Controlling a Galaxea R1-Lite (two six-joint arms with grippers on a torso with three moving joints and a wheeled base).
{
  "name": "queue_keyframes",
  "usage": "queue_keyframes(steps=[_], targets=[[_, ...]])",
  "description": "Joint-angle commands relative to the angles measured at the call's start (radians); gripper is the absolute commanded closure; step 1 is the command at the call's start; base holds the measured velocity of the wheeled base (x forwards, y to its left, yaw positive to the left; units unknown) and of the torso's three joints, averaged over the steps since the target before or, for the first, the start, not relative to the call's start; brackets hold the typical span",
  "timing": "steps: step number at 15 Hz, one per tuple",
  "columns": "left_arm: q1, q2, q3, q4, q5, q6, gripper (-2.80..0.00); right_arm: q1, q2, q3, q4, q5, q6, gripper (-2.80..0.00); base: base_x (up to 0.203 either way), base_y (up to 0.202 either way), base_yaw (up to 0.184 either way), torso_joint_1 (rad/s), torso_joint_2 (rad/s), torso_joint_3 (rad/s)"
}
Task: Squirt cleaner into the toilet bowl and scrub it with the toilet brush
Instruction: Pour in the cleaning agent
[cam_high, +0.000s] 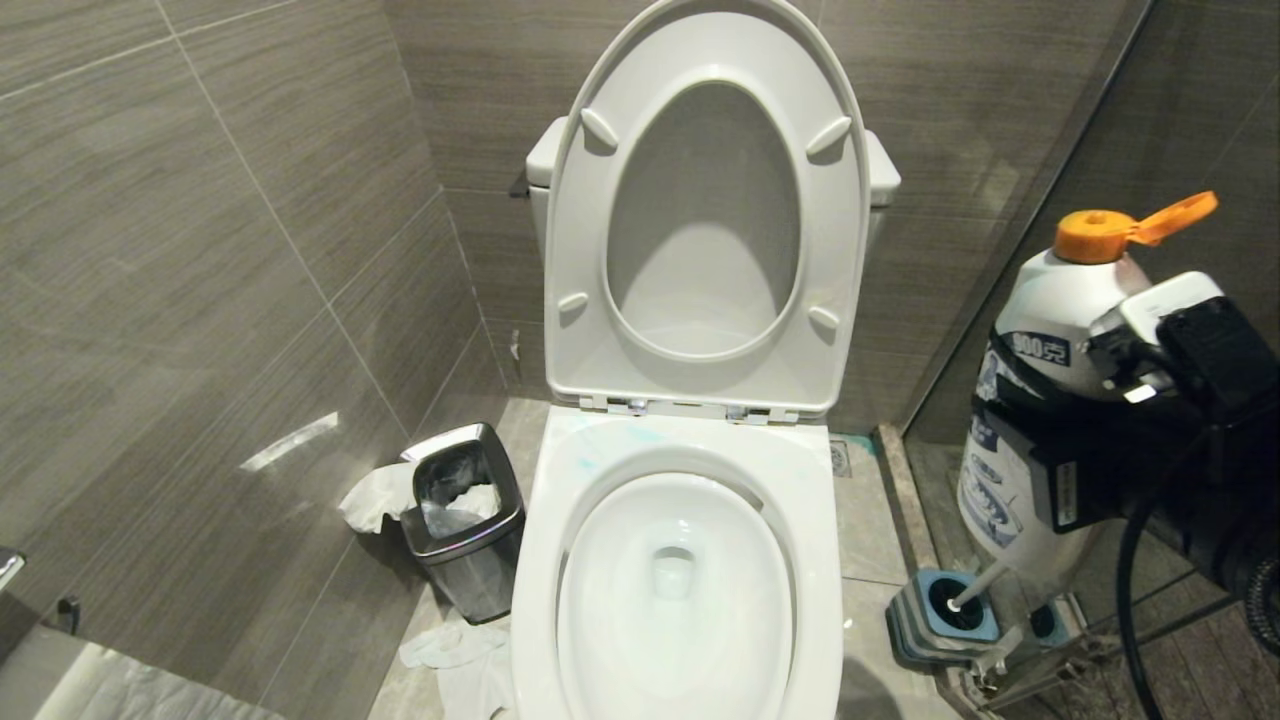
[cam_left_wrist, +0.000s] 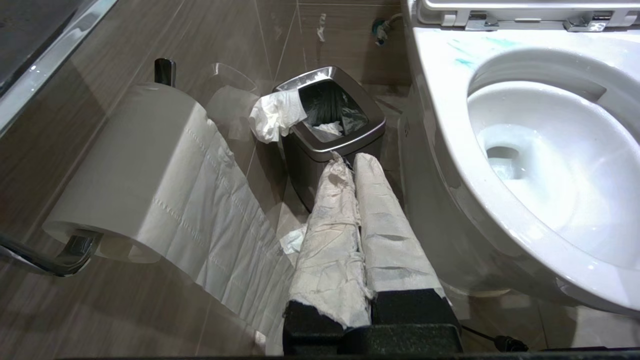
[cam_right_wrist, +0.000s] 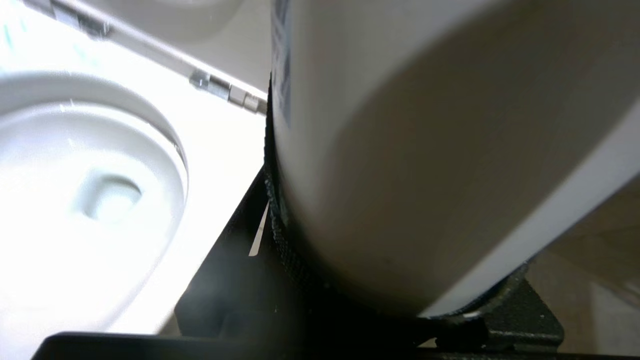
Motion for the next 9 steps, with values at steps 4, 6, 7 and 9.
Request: queue_keyframes(steps=[4,6,7,9], targets=[[0.0,0.002,0.0,0.0,-0.001,0.002,0.0,0.008,0.212,-0.082,-0.044,-0.011,-0.037,0.0,0.0,0.0,0.0,0.0,0.0,0.0],[0.0,0.002,0.0,0.0,-0.001,0.002,0.0,0.029,0.278,-0.12,-0.064,-0.029,-0.053,0.0,0.0,0.0,0.0,0.0,0.0,0.0],[0.0,0.002,0.0,0.0,-0.001,0.002,0.0,0.034,0.308,-0.14,-0.066,-0.034,-0.074,0.0,0.0,0.0,0.0,0.0,0.0,0.0],[0.0,0.002,0.0,0.0,0.0,0.002,0.0,0.04,0.354,-0.171,-0.068,-0.035,-0.153,0.0,0.0,0.0,0.0,0.0,0.0,0.0]])
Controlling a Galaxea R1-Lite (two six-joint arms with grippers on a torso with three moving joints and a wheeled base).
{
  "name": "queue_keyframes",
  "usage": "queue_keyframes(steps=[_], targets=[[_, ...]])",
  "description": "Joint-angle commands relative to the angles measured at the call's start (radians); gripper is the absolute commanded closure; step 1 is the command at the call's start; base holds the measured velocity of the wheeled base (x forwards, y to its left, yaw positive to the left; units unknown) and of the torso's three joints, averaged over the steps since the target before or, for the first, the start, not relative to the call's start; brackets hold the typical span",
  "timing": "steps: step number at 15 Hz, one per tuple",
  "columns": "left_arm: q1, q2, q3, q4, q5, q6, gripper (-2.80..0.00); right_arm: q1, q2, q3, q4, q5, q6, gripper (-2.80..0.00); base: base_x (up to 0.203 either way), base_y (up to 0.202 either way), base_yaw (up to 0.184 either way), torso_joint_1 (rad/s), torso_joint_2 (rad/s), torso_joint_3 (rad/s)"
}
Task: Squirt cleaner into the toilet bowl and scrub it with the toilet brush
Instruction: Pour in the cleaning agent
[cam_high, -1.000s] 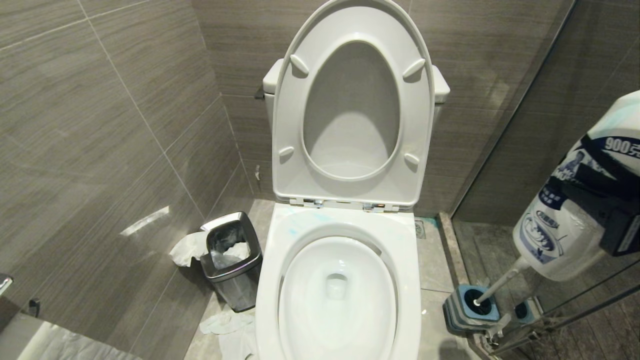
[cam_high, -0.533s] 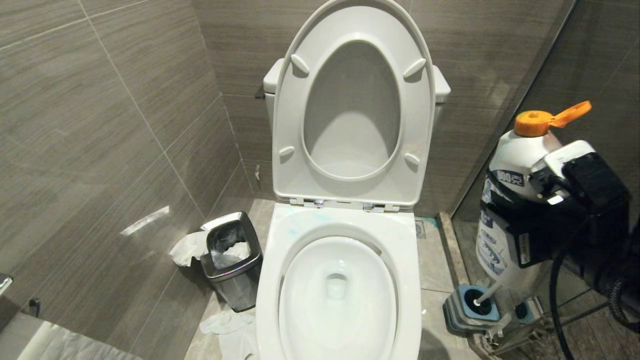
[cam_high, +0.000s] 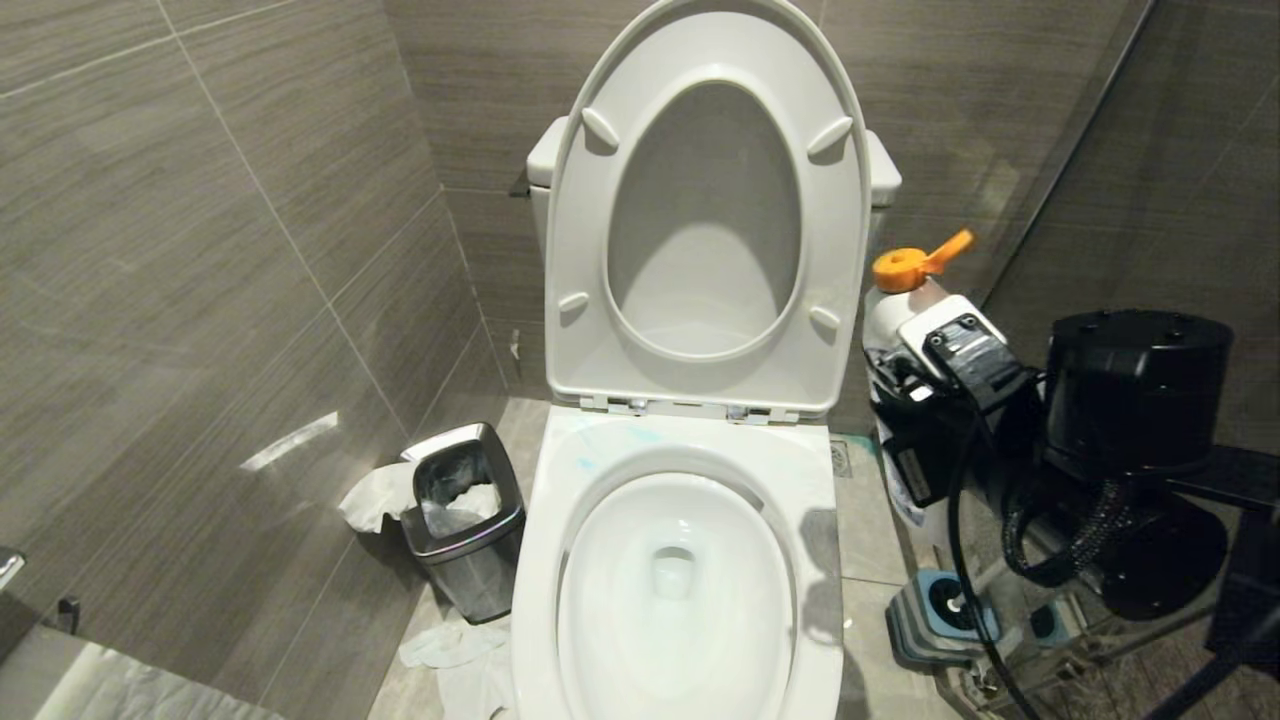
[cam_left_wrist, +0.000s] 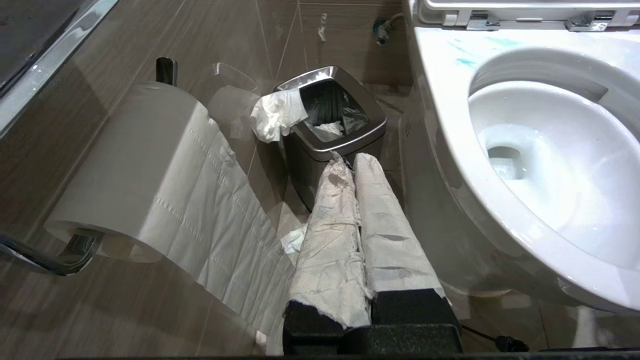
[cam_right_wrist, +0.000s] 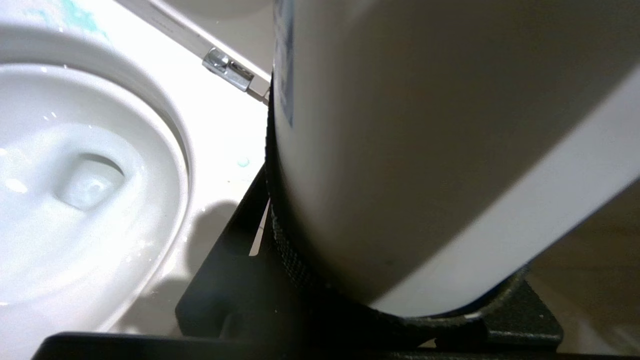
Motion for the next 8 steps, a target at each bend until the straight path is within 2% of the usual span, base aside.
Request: queue_keyframes(steps=[1,8], targets=[[0.0,0.002,0.0,0.0,0.0,0.0,0.0,0.007,0.089,-0.037,-0.003,-0.003,-0.097,0.0,0.0,0.0,0.0,0.0,0.0,0.0],[0.0,0.002,0.0,0.0,0.001,0.0,0.0,0.005,0.153,-0.074,-0.002,-0.006,-0.437,0.0,0.0,0.0,0.0,0.0,0.0,0.0]])
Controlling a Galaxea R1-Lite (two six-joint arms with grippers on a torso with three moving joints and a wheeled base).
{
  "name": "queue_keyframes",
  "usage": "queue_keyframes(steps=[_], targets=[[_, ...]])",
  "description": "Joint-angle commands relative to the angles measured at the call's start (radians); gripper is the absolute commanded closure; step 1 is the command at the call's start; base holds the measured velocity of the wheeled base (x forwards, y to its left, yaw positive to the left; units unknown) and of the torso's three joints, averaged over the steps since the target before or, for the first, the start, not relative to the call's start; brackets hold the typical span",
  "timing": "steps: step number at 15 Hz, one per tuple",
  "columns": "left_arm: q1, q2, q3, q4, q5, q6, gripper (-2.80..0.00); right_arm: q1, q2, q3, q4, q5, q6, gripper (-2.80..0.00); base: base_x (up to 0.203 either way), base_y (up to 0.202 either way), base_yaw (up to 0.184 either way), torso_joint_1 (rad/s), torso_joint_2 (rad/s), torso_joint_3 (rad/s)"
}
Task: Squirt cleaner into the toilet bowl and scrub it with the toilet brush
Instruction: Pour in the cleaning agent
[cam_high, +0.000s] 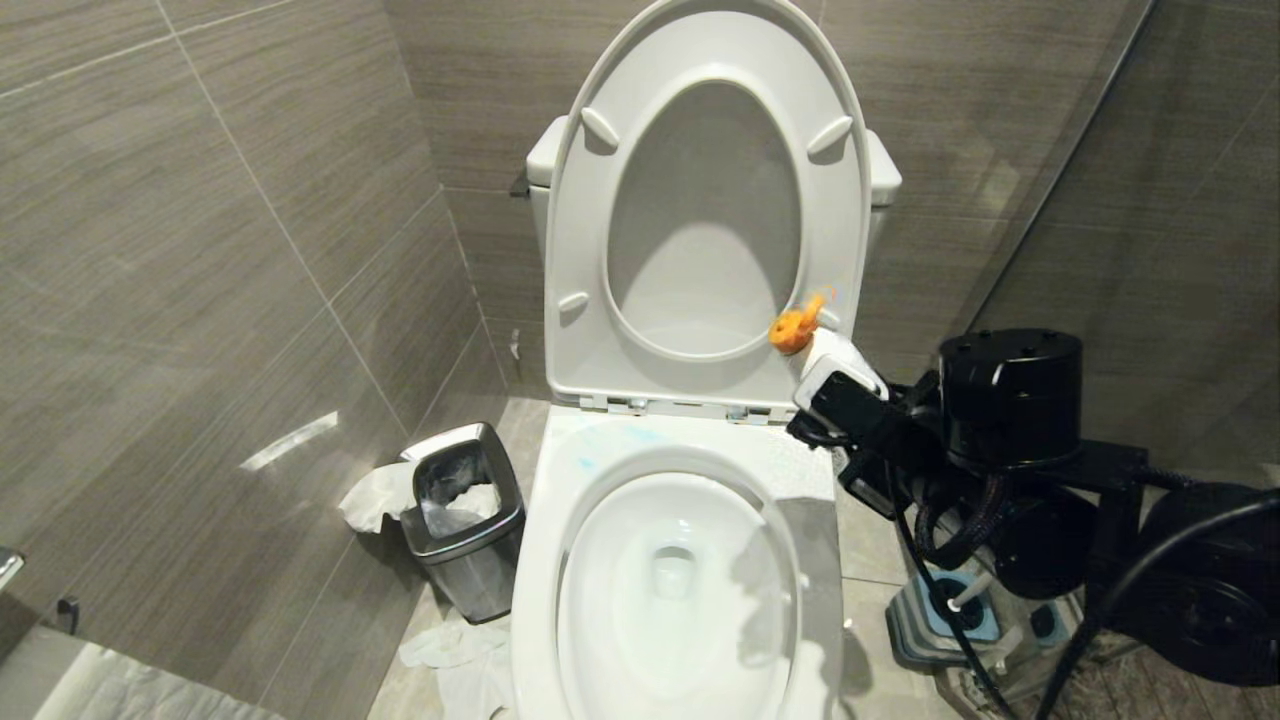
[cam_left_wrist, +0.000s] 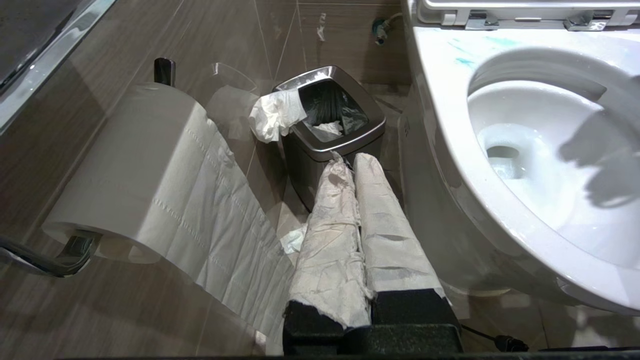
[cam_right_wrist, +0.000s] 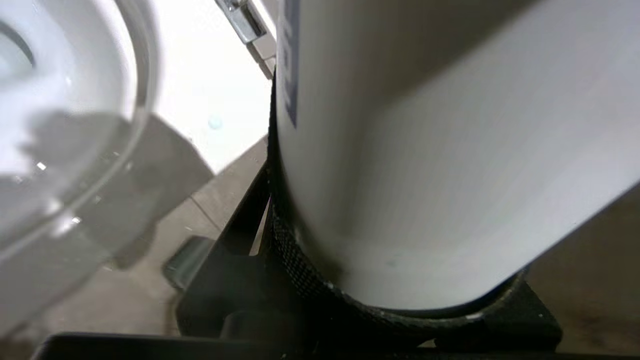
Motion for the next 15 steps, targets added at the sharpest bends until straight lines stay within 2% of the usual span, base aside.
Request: queue_keyframes(steps=[1,3,6,12,15], targets=[[0.0,0.002,0.0,0.0,-0.001,0.0,0.0,-0.001,0.03,-0.016,-0.003,-0.012,-0.093,0.0,0.0,0.0,0.0,0.0,0.0,0.0],[0.0,0.002,0.0,0.0,-0.001,0.0,0.0,-0.002,0.046,-0.042,-0.003,-0.04,-0.164,0.0,0.0,0.0,0.0,0.0,0.0,0.0],[0.0,0.002,0.0,0.0,-0.001,0.0,0.0,-0.004,0.049,-0.058,-0.001,-0.043,-0.297,0.0,0.0,0.0,0.0,0.0,0.0,0.0],[0.0,0.002,0.0,0.0,-0.001,0.0,0.0,-0.005,0.071,-0.083,-0.001,-0.051,-0.484,0.0,0.0,0.0,0.0,0.0,0.0,0.0],[0.0,0.002,0.0,0.0,0.0,0.0,0.0,-0.006,0.07,-0.094,-0.003,-0.051,-0.612,0.0,0.0,0.0,0.0,0.0,0.0,0.0]])
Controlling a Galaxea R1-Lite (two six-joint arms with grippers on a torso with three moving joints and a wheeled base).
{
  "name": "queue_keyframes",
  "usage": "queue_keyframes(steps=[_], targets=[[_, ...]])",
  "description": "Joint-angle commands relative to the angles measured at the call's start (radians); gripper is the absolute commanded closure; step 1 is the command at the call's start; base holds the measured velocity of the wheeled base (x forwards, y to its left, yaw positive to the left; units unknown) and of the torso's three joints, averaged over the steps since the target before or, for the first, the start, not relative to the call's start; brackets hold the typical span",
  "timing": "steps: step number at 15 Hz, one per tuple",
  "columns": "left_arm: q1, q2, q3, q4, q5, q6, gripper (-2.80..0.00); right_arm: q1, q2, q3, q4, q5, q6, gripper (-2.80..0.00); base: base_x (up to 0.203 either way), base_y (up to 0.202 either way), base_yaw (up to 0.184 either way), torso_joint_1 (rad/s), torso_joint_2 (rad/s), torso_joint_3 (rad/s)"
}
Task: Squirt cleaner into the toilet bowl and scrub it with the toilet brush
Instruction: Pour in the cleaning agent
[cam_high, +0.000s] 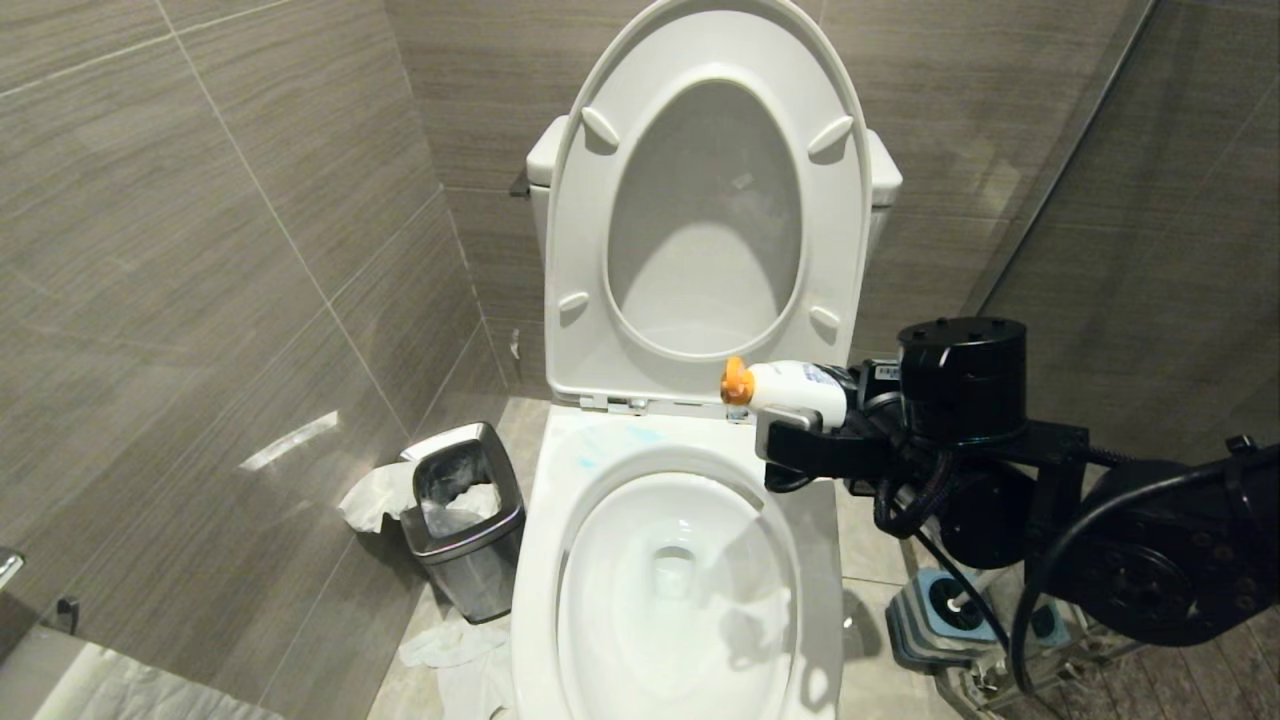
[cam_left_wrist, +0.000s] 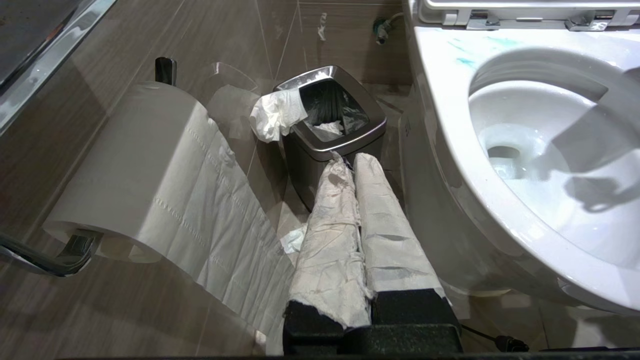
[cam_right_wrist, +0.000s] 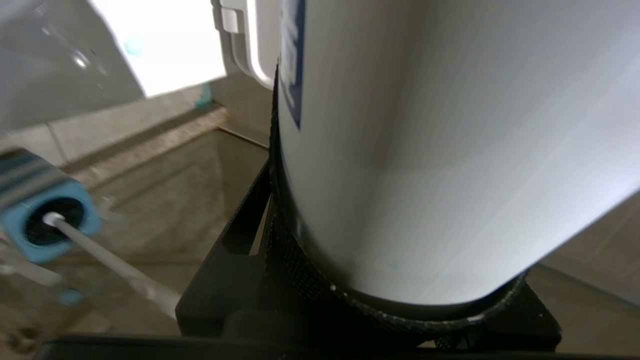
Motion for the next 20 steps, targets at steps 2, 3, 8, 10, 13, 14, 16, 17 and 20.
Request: queue_keyframes(steps=[2,3,8,10,13,14,16,17,20], targets=[[0.0,0.002,0.0,0.0,0.0,0.0,0.0,-0.001,-0.004,-0.01,-0.004,-0.003,-0.127,0.0,0.0,0.0,0.0,0.0,0.0,0.0],[0.0,0.002,0.0,0.0,-0.001,0.0,0.0,-0.004,-0.005,-0.012,-0.004,-0.003,-0.169,0.0,0.0,0.0,0.0,0.0,0.0,0.0],[0.0,0.002,0.0,0.0,-0.001,0.0,0.0,-0.018,-0.02,-0.016,-0.003,-0.003,-0.307,0.0,0.0,0.0,0.0,0.0,0.0,0.0],[0.0,0.002,0.0,0.0,-0.001,0.0,0.0,-0.018,-0.034,-0.015,-0.002,-0.006,-0.361,0.0,0.0,0.0,0.0,0.0,0.0,0.0],[0.0,0.002,0.0,0.0,-0.001,0.0,0.0,-0.018,-0.045,-0.016,-0.003,-0.023,-0.417,0.0,0.0,0.0,0.0,0.0,0.0,0.0],[0.0,0.002,0.0,0.0,-0.001,0.0,0.0,-0.018,-0.045,-0.016,-0.003,-0.023,-0.418,0.0,0.0,0.0,0.0,0.0,0.0,0.0],[0.0,0.002,0.0,0.0,-0.001,0.001,0.0,-0.018,-0.045,-0.018,-0.003,-0.023,-0.419,0.0,0.0,0.0,0.0,0.0,0.0,0.0],[0.0,0.002,0.0,0.0,-0.001,0.001,0.0,-0.018,-0.045,-0.018,-0.003,-0.023,-0.42,0.0,0.0,0.0,0.0,0.0,0.0,0.0],[0.0,0.002,0.0,-0.001,-0.001,0.005,0.0,-0.018,-0.046,-0.019,-0.003,-0.023,-0.429,0.0,0.0,0.0,0.0,0.0,0.0,0.0]])
